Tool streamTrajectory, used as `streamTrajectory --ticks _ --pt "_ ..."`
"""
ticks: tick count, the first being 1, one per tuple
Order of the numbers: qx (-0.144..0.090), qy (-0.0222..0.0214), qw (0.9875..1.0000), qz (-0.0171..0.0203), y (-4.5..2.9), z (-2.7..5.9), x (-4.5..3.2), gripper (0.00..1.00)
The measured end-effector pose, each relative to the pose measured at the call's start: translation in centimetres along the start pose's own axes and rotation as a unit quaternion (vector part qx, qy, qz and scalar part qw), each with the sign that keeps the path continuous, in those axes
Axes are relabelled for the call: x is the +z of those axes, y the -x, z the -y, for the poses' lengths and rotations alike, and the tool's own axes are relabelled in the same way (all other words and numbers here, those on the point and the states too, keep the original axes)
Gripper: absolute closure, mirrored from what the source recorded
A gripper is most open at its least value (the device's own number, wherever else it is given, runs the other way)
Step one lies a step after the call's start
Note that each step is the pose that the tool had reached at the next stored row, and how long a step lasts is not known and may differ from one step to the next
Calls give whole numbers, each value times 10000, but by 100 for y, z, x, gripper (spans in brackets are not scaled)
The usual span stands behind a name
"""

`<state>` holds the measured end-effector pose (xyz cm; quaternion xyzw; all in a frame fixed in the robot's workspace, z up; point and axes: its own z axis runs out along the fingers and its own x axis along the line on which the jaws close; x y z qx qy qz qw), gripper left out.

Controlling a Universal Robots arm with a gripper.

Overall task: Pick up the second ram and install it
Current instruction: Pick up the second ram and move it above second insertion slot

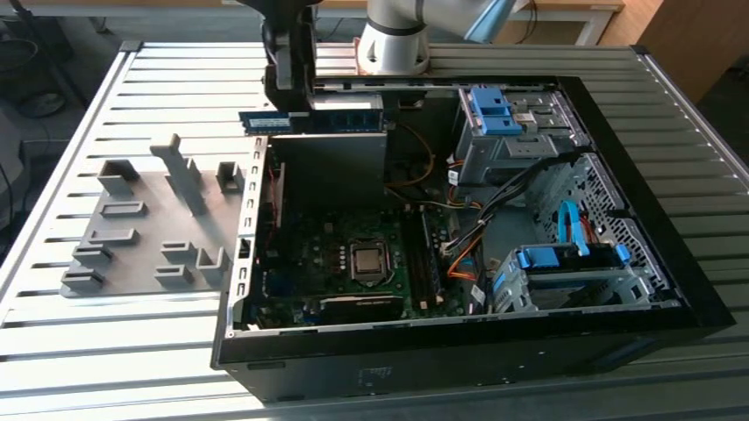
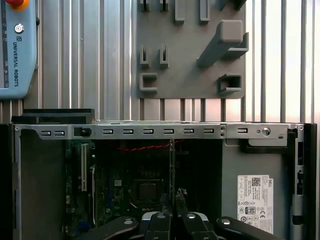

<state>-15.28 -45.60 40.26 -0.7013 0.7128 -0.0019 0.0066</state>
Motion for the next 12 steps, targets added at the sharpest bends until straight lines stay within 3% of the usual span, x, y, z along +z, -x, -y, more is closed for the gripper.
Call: streamTrajectory --ticks 12 --pt "-1 0 10000 0 5 283 7 86"
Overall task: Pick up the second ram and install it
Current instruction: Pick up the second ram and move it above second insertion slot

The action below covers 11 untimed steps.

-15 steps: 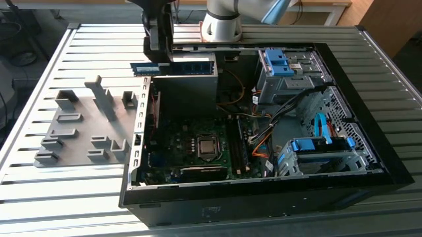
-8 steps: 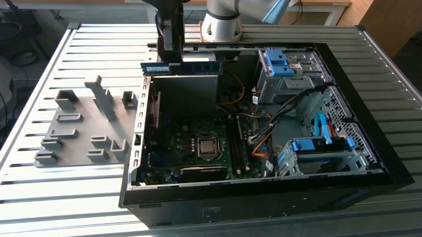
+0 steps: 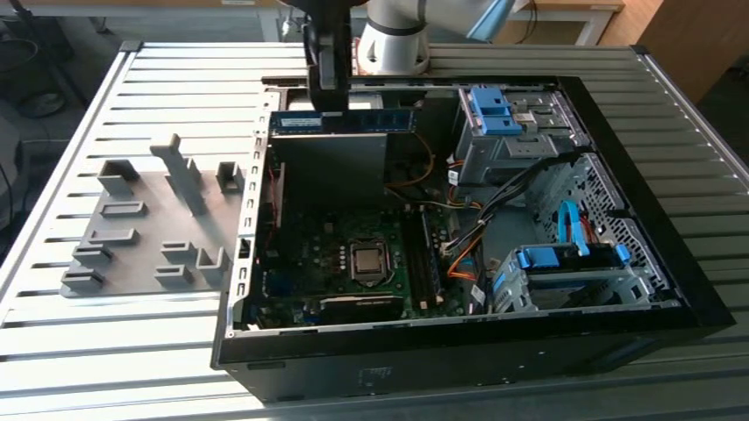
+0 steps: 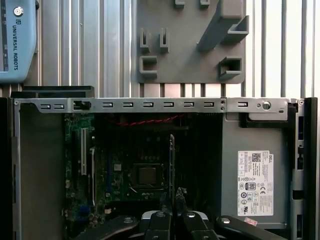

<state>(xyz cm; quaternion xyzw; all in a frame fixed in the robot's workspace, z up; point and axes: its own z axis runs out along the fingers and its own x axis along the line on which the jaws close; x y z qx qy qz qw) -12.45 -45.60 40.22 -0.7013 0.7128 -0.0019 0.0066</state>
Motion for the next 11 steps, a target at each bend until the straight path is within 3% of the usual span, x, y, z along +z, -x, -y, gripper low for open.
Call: streamTrajectory --ticks 11 --pt "0 -3 10000 0 4 263 5 86"
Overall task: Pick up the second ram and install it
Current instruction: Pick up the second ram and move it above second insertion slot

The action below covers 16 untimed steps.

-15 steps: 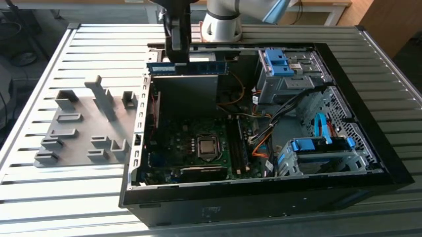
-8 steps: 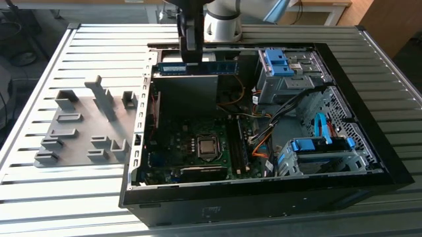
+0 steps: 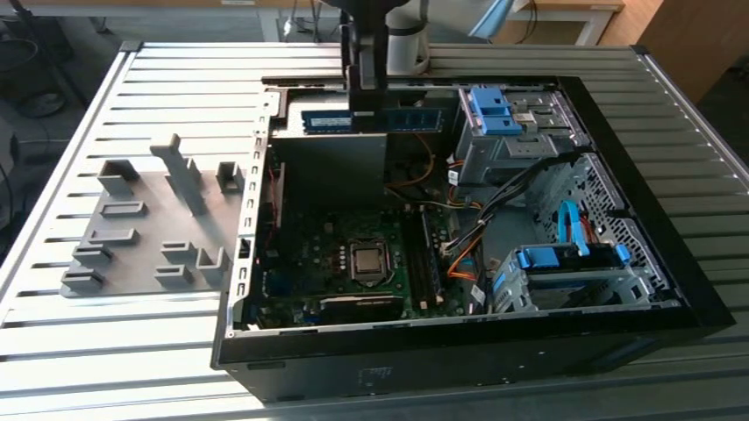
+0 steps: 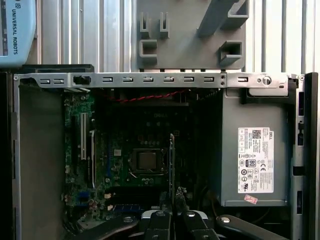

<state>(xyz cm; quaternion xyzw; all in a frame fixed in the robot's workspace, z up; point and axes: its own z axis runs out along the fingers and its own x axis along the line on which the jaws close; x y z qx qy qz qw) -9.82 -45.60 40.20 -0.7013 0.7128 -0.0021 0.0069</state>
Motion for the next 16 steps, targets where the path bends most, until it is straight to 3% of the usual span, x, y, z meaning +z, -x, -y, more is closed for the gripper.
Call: streamTrajectory --ticks 12,16 --pt "0 -8 10000 0 4 272 5 86" --pt "0 -10 10000 0 4 286 6 86"
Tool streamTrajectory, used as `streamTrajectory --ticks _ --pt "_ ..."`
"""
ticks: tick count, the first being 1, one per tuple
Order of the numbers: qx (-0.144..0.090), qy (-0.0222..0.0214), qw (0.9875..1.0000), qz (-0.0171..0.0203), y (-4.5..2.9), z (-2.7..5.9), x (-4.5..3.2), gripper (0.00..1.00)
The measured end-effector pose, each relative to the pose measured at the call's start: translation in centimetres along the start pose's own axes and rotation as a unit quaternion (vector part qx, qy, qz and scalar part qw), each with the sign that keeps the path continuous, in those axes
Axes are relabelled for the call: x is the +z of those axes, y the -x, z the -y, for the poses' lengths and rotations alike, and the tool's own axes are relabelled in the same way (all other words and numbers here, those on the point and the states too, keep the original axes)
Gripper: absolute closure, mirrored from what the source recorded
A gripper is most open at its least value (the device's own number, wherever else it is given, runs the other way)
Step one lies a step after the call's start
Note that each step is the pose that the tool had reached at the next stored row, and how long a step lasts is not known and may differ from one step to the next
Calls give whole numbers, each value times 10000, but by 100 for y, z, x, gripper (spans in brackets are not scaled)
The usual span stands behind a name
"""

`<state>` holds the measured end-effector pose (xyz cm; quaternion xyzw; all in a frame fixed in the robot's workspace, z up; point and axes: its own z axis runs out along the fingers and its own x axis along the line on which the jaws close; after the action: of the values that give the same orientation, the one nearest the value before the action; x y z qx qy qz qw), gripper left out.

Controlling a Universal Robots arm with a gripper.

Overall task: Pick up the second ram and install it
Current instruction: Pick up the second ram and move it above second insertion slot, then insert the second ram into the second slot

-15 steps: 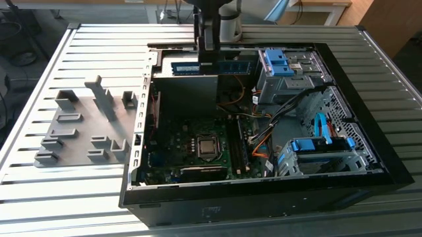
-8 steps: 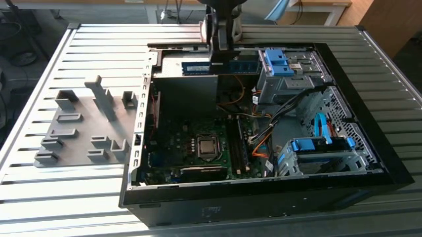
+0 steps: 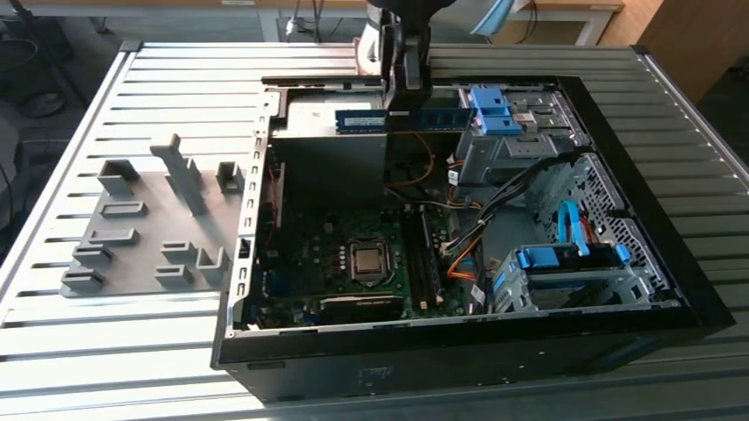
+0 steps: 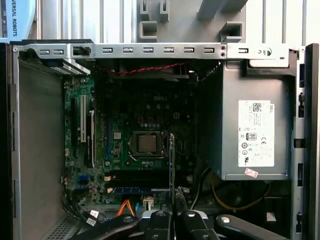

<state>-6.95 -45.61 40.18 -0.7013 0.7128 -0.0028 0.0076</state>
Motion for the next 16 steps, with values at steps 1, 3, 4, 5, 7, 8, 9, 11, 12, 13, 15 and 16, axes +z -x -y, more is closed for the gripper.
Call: streamTrajectory --ticks 1,3,4,5,7,8,9,11,12,13,15,16 --pt "0 0 10000 0 0 1 0 86" --pt "0 0 10000 0 0 1 0 86" --pt "0 0 10000 0 0 1 0 86" --pt "0 0 10000 0 0 2 0 86" --pt "0 0 10000 0 0 2 0 86" --pt "0 0 10000 0 0 2 0 86" --pt "0 0 10000 0 0 2 0 86" --pt "0 0 10000 0 0 2 0 86" --pt "0 0 10000 0 0 3 0 86" --pt "2 0 10000 0 0 3 0 86" --pt "47 0 10000 -1 0 3 0 86" --pt "92 -1 10000 -1 0 3 1 86"
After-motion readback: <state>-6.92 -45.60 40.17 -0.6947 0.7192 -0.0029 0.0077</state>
